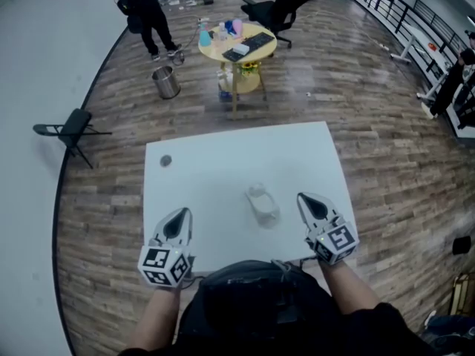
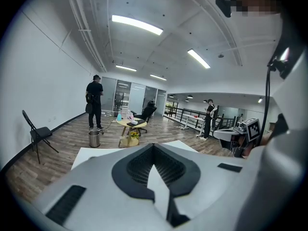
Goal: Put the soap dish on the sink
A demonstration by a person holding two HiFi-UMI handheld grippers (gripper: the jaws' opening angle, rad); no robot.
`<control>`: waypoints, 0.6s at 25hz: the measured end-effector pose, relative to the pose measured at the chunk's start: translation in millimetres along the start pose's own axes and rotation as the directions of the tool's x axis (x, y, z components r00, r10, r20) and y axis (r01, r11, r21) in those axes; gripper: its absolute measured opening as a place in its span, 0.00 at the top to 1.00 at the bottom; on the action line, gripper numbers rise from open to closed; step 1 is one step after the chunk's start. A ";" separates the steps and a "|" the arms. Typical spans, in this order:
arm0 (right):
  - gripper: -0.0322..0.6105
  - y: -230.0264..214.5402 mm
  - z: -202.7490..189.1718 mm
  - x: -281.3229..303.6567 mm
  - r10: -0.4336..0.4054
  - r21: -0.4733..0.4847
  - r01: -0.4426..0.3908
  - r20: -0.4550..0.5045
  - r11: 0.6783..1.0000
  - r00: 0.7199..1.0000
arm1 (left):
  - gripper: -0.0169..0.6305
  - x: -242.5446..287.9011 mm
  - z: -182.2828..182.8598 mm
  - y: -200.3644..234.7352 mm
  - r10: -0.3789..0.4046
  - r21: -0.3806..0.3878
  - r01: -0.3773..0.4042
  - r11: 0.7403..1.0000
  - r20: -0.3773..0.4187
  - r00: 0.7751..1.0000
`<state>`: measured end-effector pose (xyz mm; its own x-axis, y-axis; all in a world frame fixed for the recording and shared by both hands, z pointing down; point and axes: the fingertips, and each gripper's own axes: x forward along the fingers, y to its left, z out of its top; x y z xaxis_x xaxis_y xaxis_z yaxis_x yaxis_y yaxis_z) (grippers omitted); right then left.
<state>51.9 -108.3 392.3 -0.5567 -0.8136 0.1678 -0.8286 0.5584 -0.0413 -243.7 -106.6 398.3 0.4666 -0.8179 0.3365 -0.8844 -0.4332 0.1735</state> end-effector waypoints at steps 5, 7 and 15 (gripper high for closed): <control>0.94 -1.1 1.7 -0.4 -0.014 -0.004 0.014 0.012 1.000 1.000 | 0.99 3.6 4.6 2.9 -0.014 0.007 0.014 1.000 0.007 1.000; 0.94 -1.5 2.4 -0.5 -0.020 -0.004 0.020 0.016 1.000 1.000 | 0.99 4.4 7.7 7.6 -0.013 0.010 0.013 1.000 0.013 1.000; 0.94 -2.6 1.4 0.7 -0.048 0.006 0.048 0.011 0.999 0.999 | 0.99 5.4 14.6 25.5 -0.007 0.015 0.006 1.000 0.022 1.000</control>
<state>53.6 -110.6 391.2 -0.5168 -0.8412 0.1591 -0.8547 0.5177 -0.0389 -263.7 -127.6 391.0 0.4725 -0.8231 0.3149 -0.8813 -0.4440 0.1619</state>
